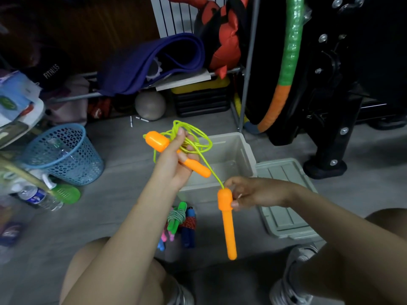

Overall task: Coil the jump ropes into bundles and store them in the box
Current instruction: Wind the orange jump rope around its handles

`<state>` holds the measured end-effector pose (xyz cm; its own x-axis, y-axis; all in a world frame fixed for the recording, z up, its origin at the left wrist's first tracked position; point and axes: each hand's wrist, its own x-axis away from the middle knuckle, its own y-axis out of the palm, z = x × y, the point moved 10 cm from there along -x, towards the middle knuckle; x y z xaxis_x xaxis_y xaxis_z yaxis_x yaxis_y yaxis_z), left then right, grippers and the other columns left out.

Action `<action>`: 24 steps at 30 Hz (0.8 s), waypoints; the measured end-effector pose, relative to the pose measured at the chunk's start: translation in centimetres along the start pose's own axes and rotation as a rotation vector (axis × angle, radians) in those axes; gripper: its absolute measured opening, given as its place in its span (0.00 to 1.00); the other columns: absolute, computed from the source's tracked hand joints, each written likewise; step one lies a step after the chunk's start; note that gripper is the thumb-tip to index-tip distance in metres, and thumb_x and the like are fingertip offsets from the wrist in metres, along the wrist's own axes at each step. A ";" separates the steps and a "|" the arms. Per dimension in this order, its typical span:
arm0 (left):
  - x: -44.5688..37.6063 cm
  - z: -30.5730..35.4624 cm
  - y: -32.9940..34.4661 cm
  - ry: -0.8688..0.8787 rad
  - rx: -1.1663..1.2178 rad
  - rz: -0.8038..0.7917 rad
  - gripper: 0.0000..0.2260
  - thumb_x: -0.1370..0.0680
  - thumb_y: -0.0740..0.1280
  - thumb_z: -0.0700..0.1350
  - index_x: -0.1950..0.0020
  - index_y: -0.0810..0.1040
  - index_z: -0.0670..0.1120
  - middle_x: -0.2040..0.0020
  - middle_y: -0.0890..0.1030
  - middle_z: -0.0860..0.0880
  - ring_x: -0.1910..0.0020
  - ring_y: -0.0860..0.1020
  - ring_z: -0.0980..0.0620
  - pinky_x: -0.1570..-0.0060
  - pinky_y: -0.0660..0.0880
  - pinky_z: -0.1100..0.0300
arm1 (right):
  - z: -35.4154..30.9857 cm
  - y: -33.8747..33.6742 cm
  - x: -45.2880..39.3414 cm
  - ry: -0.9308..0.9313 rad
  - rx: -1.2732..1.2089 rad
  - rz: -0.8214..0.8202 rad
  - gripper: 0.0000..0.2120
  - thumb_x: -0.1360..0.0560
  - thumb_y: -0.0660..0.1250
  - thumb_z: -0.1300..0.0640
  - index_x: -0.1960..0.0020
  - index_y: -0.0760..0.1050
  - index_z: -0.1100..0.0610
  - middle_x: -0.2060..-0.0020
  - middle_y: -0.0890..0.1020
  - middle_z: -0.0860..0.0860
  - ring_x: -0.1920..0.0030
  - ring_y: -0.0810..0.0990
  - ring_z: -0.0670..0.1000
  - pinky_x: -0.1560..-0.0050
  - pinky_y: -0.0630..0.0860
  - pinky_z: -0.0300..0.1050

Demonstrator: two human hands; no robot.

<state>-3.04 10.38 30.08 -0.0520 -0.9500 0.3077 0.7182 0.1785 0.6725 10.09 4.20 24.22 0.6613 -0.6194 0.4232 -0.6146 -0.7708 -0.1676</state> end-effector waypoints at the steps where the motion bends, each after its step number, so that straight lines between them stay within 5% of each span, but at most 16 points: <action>1: -0.1 0.5 -0.5 0.005 -0.012 0.025 0.08 0.20 0.62 0.45 0.59 0.73 0.45 0.68 0.76 0.52 0.75 0.70 0.60 0.78 0.65 0.69 | 0.5 -0.3 0.1 0.030 0.028 0.001 0.09 0.23 0.63 0.66 0.44 0.72 0.57 0.55 0.80 0.52 0.52 0.78 0.51 0.43 0.74 0.50; 4: -0.1 0.8 -1.5 -0.022 -0.077 0.099 0.09 0.20 0.62 0.44 0.60 0.73 0.45 0.69 0.76 0.52 0.76 0.70 0.60 0.79 0.64 0.69 | 1.0 -1.1 0.4 0.062 0.023 0.043 0.05 0.22 0.64 0.59 0.47 0.75 0.54 0.52 0.81 0.47 0.50 0.80 0.48 0.45 0.75 0.45; 9: 1.0 -1.6 -0.3 -0.122 -0.008 0.046 0.11 0.21 0.63 0.45 0.62 0.73 0.43 0.70 0.76 0.51 0.75 0.70 0.59 0.79 0.64 0.69 | 1.5 -0.6 0.0 0.086 0.003 0.076 0.26 0.25 0.68 0.57 0.31 0.63 0.45 0.34 0.71 0.49 0.42 0.76 0.45 0.42 0.74 0.39; 15: 1.7 -3.6 1.1 -0.240 0.044 -0.038 0.09 0.23 0.65 0.46 0.60 0.74 0.43 0.67 0.76 0.51 0.75 0.70 0.60 0.80 0.65 0.69 | 0.7 -1.8 -1.0 -0.046 0.060 0.249 0.36 0.28 0.72 0.52 0.27 0.55 0.42 0.29 0.63 0.47 0.29 0.63 0.46 0.34 0.66 0.41; 19: 1.9 -3.8 1.9 -0.275 0.058 -0.086 0.07 0.26 0.66 0.46 0.60 0.74 0.44 0.67 0.76 0.52 0.75 0.71 0.60 0.79 0.65 0.70 | 0.6 -2.6 -1.2 -0.071 -0.011 0.291 0.31 0.31 0.73 0.47 0.32 0.64 0.40 0.31 0.68 0.47 0.31 0.68 0.47 0.34 0.70 0.51; 24: 1.3 -3.4 1.3 -0.232 0.070 -0.040 0.09 0.23 0.64 0.45 0.61 0.73 0.43 0.67 0.76 0.51 0.75 0.71 0.60 0.80 0.64 0.70 | 0.0 -1.4 -0.8 -0.037 -0.080 0.178 0.08 0.24 0.66 0.60 0.45 0.76 0.57 0.52 0.82 0.51 0.54 0.81 0.45 0.48 0.77 0.42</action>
<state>0.12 8.52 29.06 -0.2435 -0.8737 0.4211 0.6633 0.1668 0.7296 10.43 5.82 24.07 0.5532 -0.7511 0.3603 -0.7547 -0.6350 -0.1650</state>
